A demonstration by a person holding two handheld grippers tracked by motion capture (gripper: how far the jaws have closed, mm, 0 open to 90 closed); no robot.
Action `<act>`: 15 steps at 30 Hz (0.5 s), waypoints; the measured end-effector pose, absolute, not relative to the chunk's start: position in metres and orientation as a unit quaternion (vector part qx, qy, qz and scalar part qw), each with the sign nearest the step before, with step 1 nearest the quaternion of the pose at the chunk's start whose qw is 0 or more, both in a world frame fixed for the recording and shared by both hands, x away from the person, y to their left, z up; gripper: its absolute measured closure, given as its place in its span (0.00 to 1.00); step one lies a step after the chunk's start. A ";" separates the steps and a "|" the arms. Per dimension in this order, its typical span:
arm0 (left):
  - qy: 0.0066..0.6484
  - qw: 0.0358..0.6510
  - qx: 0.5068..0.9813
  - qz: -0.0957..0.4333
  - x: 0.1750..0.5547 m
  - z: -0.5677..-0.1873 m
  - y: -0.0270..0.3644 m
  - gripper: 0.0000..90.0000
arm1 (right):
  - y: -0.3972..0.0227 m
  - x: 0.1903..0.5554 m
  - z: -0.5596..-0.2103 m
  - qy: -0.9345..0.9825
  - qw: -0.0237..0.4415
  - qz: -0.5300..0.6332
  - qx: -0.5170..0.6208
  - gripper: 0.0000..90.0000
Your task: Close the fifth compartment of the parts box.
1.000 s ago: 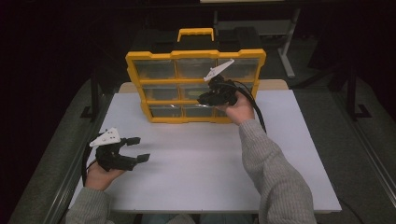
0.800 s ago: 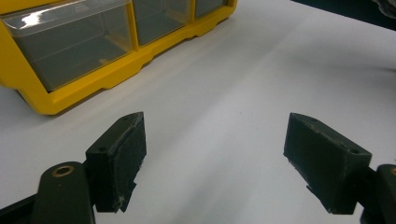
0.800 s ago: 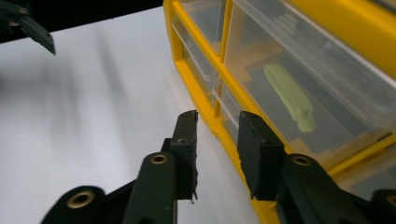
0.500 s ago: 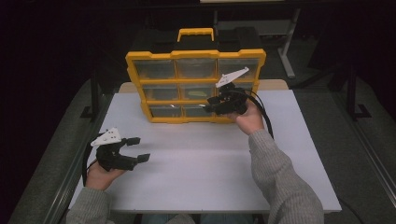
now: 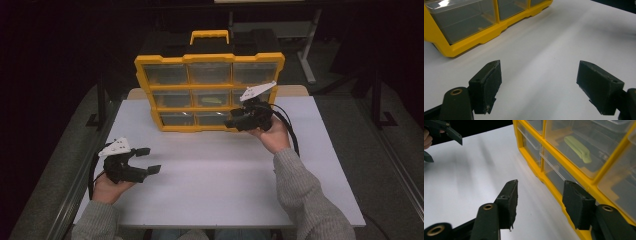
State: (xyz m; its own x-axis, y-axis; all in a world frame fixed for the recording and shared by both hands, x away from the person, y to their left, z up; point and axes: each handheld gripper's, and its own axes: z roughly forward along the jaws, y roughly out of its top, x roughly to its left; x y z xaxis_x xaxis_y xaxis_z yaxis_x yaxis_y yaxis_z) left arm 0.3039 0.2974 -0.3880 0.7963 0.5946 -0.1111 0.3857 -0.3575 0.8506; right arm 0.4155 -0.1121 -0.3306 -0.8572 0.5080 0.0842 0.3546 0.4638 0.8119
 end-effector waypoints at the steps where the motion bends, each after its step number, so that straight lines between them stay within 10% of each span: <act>1: 0.300 0.479 0.818 0.108 0.304 -0.388 0.298 0.22 | -0.114 0.415 -0.332 0.849 0.086 0.454 0.254 0.47; 15: 0.311 0.480 0.813 0.109 0.305 -0.390 0.299 0.22 | -0.133 0.400 -0.346 0.841 0.090 0.460 0.270 0.38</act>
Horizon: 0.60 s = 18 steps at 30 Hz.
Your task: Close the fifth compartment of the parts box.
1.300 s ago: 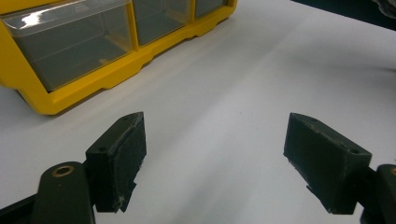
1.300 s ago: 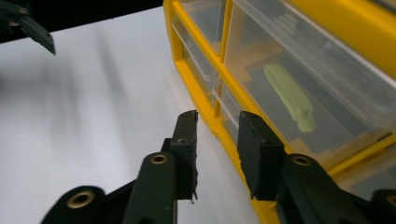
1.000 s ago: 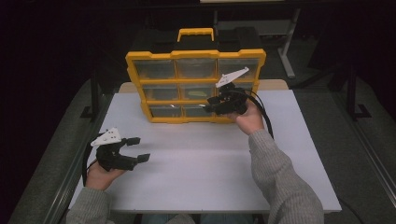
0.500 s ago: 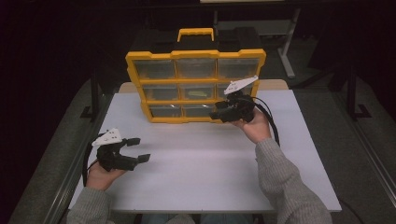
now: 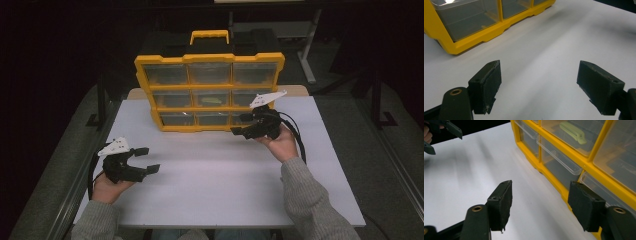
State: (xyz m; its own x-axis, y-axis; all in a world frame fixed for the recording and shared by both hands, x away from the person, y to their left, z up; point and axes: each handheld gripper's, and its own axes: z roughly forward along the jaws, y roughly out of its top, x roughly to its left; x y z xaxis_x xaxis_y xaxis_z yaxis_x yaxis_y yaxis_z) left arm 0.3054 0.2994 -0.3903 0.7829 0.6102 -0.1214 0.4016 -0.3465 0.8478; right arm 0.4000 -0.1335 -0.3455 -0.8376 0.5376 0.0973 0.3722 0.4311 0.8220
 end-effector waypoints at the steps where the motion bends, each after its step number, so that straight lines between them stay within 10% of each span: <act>1: 0.313 0.480 0.812 0.109 0.305 -0.391 0.299 0.22 | -0.135 0.398 -0.346 0.841 0.091 0.460 0.270 0.37; 18: 0.322 0.469 0.814 0.117 0.305 -0.396 0.299 0.22 | -0.161 0.382 -0.364 0.834 0.099 0.458 0.290 0.29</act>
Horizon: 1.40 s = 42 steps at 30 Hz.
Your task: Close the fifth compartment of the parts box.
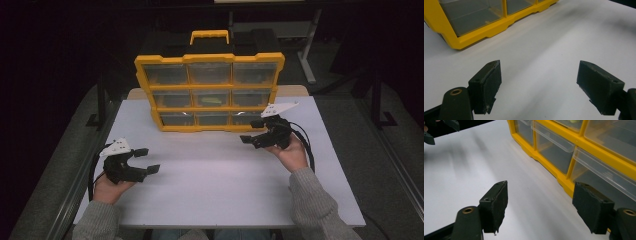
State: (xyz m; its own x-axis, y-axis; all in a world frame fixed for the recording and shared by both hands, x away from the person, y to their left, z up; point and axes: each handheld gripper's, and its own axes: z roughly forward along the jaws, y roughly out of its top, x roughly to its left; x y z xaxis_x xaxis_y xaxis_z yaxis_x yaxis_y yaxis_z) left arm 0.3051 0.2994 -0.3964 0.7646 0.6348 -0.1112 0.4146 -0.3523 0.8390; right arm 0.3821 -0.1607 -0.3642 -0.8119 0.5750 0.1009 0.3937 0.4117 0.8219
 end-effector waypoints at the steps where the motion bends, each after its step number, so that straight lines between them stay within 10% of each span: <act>1: 0.323 0.467 0.815 0.117 0.305 -0.397 0.299 0.22 | -0.163 0.381 -0.365 0.833 0.099 0.459 0.293 0.28; 42: 0.343 0.455 0.813 0.116 0.286 -0.408 0.304 0.21 | -0.232 0.333 -0.403 0.815 0.118 0.438 0.361 0.15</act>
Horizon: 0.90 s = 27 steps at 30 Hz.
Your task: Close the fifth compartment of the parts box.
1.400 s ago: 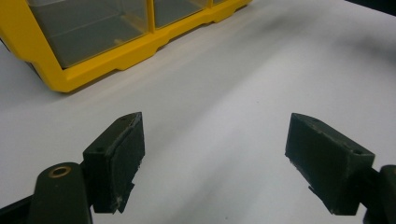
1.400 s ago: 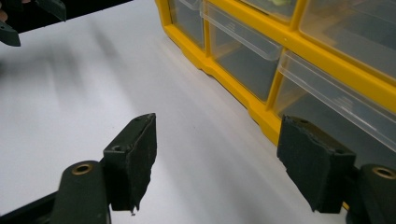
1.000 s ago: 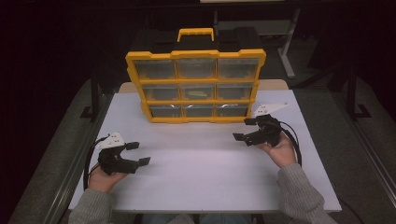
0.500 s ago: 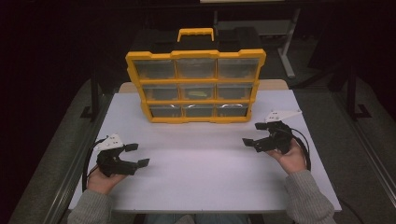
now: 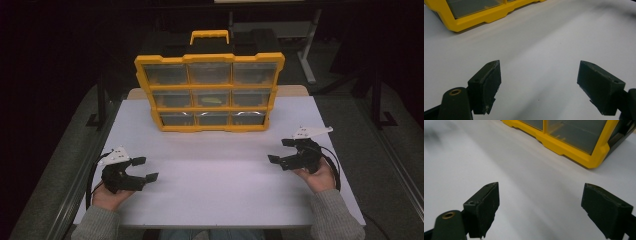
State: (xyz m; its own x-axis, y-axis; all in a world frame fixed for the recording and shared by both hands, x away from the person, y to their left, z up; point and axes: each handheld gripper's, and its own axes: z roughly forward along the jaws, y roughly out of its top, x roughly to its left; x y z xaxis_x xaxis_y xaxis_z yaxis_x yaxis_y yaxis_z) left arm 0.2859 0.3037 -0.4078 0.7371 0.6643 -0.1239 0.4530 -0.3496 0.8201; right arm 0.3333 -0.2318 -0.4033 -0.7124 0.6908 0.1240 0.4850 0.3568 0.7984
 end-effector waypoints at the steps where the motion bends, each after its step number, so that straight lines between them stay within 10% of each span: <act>1: 0.340 0.454 0.815 0.117 0.286 -0.408 0.304 0.21 | -0.233 0.332 -0.405 0.813 0.119 0.440 0.361 0.15; 27: 0.355 0.460 0.806 0.118 0.287 -0.420 0.307 0.20 | -0.249 0.316 -0.424 0.816 0.112 0.428 0.373 0.15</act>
